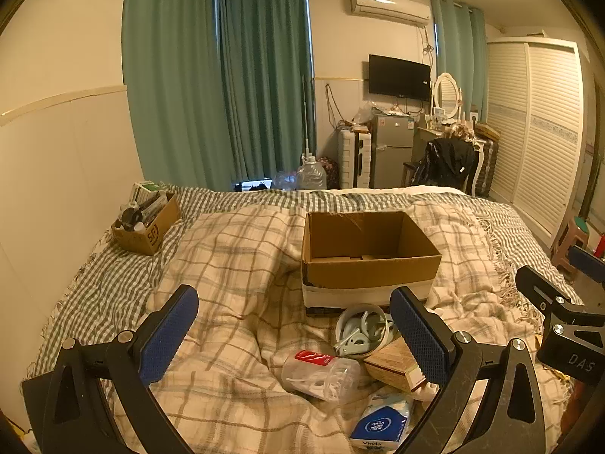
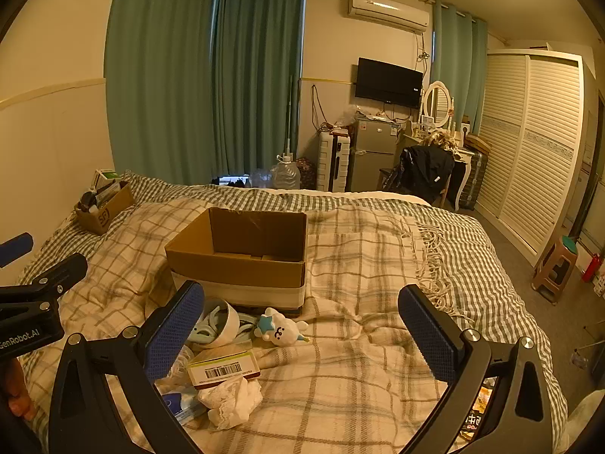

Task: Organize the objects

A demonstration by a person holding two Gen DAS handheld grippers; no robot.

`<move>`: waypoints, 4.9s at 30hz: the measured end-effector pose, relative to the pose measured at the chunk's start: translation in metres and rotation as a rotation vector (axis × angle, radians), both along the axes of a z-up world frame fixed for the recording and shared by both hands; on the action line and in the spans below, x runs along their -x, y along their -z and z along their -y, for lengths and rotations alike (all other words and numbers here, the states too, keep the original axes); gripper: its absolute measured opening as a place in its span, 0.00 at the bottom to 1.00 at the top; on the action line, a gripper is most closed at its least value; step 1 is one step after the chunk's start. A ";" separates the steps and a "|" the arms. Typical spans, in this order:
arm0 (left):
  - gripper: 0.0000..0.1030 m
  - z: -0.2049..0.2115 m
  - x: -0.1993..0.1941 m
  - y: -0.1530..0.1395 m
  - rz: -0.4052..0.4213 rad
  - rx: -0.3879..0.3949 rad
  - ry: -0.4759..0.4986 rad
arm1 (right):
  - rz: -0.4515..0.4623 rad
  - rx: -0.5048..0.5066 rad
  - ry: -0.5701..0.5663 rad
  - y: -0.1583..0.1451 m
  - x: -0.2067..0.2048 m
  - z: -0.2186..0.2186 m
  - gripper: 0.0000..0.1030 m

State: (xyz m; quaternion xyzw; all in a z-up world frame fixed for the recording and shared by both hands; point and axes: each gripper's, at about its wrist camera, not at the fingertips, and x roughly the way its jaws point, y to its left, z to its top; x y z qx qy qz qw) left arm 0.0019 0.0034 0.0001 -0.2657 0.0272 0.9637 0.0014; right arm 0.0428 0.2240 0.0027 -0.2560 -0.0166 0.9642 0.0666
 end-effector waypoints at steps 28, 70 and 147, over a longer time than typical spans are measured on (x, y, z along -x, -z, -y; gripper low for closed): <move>1.00 0.001 -0.004 0.002 0.007 -0.006 0.015 | 0.004 0.000 -0.003 0.002 0.001 0.001 1.00; 1.00 -0.005 0.009 0.103 0.398 -0.018 0.107 | 0.432 0.005 -0.192 0.109 0.022 0.023 0.15; 0.47 -0.078 0.283 0.096 0.370 0.003 0.280 | 0.338 0.134 -0.215 0.073 0.309 -0.031 0.08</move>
